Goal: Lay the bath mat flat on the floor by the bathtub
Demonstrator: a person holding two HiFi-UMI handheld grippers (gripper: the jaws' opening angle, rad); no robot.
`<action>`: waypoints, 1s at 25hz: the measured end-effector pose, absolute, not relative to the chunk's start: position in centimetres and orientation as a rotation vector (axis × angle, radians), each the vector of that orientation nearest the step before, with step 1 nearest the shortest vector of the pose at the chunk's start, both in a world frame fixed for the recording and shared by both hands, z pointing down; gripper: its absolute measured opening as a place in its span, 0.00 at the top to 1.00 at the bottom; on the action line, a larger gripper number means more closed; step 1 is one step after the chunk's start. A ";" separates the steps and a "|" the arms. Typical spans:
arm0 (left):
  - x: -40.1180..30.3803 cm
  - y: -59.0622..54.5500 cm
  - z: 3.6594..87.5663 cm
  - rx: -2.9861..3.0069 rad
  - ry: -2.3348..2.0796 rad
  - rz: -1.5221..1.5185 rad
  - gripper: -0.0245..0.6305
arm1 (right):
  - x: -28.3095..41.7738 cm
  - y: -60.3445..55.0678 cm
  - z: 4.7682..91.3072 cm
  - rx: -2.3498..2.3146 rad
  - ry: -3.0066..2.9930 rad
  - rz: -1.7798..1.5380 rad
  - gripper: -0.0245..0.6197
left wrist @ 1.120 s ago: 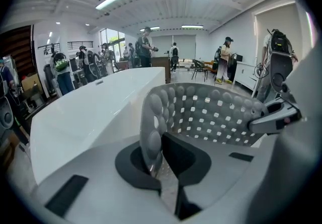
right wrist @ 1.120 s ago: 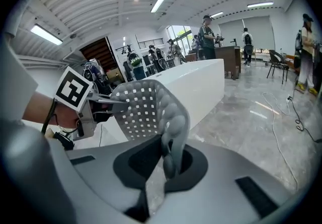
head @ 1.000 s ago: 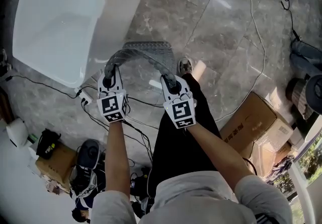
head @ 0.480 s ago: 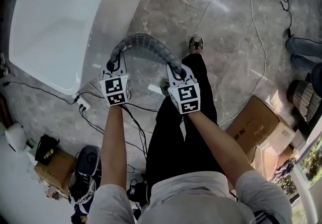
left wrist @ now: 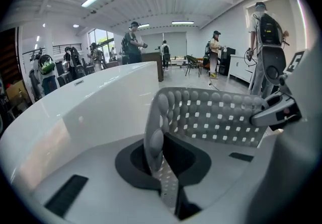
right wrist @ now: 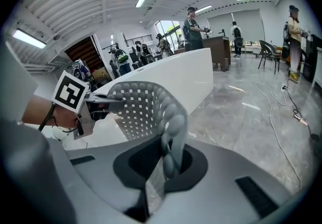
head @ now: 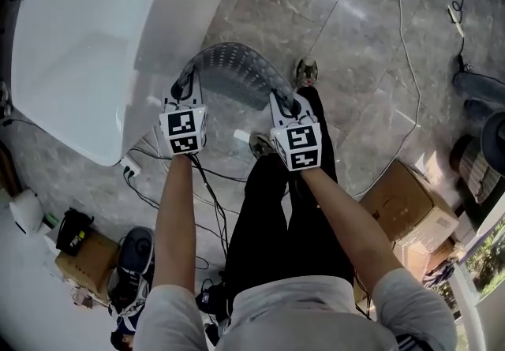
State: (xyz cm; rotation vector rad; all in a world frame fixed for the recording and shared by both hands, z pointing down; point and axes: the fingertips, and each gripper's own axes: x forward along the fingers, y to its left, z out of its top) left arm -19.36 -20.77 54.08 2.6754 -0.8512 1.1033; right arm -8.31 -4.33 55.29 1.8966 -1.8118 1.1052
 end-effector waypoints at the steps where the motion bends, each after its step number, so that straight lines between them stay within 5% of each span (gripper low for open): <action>1: -18.8 -21.2 54.4 2.674 -0.856 1.101 0.92 | -7.7 -4.8 55.6 1.894 -1.813 1.105 0.93; 25: -3.7 -31.5 64.9 2.577 -0.839 1.166 0.92 | 6.8 -15.9 65.5 1.788 -1.846 1.156 0.93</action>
